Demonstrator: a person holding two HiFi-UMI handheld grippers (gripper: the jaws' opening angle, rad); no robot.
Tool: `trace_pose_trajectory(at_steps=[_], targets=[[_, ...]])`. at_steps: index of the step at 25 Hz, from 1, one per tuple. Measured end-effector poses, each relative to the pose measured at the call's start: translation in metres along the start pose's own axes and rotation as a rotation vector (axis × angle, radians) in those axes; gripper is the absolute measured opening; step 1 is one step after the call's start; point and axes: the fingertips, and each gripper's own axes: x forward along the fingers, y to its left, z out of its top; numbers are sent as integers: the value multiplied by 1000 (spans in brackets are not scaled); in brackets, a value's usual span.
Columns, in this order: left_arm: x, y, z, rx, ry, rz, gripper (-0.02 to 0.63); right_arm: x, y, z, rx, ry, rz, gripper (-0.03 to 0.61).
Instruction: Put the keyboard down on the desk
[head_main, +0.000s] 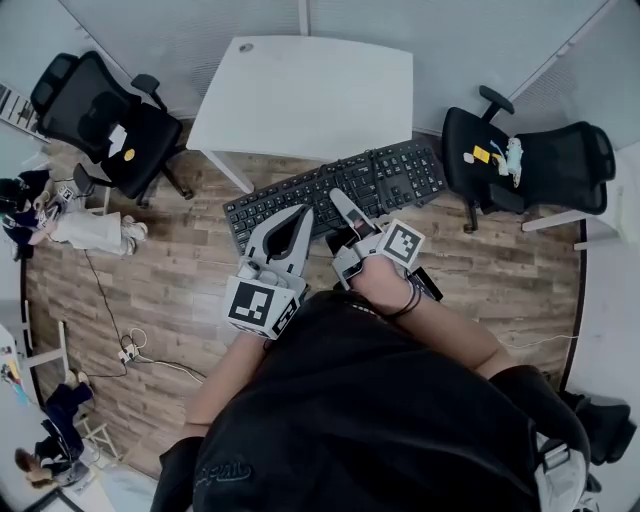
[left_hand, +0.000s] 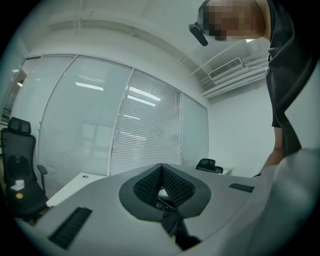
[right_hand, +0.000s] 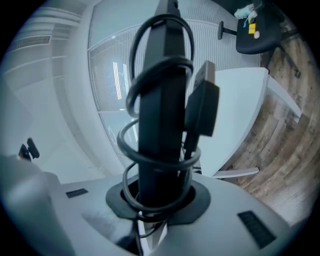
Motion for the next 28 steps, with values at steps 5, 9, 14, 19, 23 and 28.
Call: trace_pose_trajectory(at_steps=[5,9,14,19,23,28], targets=[[50,1,12,6,-21,51,15,14,1,53,-13,35,25,84],[87,-8,11,17,-16,67,15,17,-1,85,-43,65,44,84],[110,-8,8,8,6,72,15,19,-14,104,-9,72,35,84],[129,-6,4,-5,27,45,15,26,-19,118,10,53,35,84],[134,-3,7,-3,13,22,15,27,-24,123,-11,35,18,84],[146,13,4,-22,14,-15,15,40,-29,132,-29,4,0,84]])
